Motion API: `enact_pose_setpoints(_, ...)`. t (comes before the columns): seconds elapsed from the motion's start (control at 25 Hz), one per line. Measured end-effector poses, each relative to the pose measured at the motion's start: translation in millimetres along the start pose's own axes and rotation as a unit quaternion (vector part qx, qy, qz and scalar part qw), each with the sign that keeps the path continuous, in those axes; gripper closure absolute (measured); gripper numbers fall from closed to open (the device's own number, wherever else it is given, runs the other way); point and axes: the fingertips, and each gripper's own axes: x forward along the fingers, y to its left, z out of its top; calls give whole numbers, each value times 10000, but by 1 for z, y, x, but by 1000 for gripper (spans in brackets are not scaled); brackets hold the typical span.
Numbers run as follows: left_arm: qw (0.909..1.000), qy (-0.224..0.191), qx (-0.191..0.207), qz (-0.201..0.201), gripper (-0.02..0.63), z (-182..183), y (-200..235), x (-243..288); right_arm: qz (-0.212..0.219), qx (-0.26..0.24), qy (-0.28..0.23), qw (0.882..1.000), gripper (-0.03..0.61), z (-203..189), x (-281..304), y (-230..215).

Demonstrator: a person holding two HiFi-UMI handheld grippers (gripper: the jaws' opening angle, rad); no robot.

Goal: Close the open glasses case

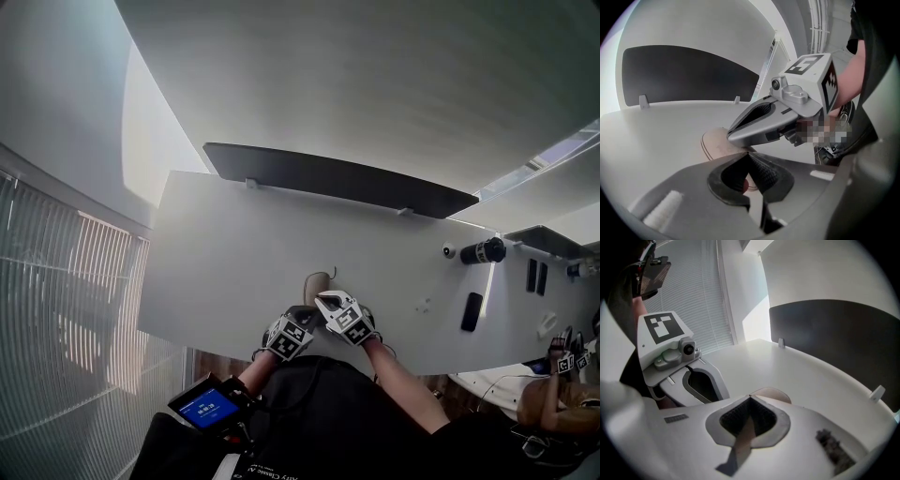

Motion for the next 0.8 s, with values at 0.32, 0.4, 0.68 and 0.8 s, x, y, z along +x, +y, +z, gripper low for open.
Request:
enact_pose_setpoints(0.32, 10000, -31, -30, -2, 606, -1, 1, 0, -134, 157, -5, 9998, 581, -12, -4, 5)
enact_pose_setpoints(0.4, 10000, -63, -22, 7, 606, -1, 2, 1, -144, 209, 10, 9997, 581, -11, -3, 5)
enact_pose_setpoints(0.68, 10000, -88, -41, -15, 606, -3, 1, 2, -180, 309, -144, 9993, 580, -12, -4, 4)
enact_pose_setpoints(0.8, 9999, -116, -45, 14, 606, -2, 2, 1, -185, 332, -207, 9991, 580, -11, -4, 4)
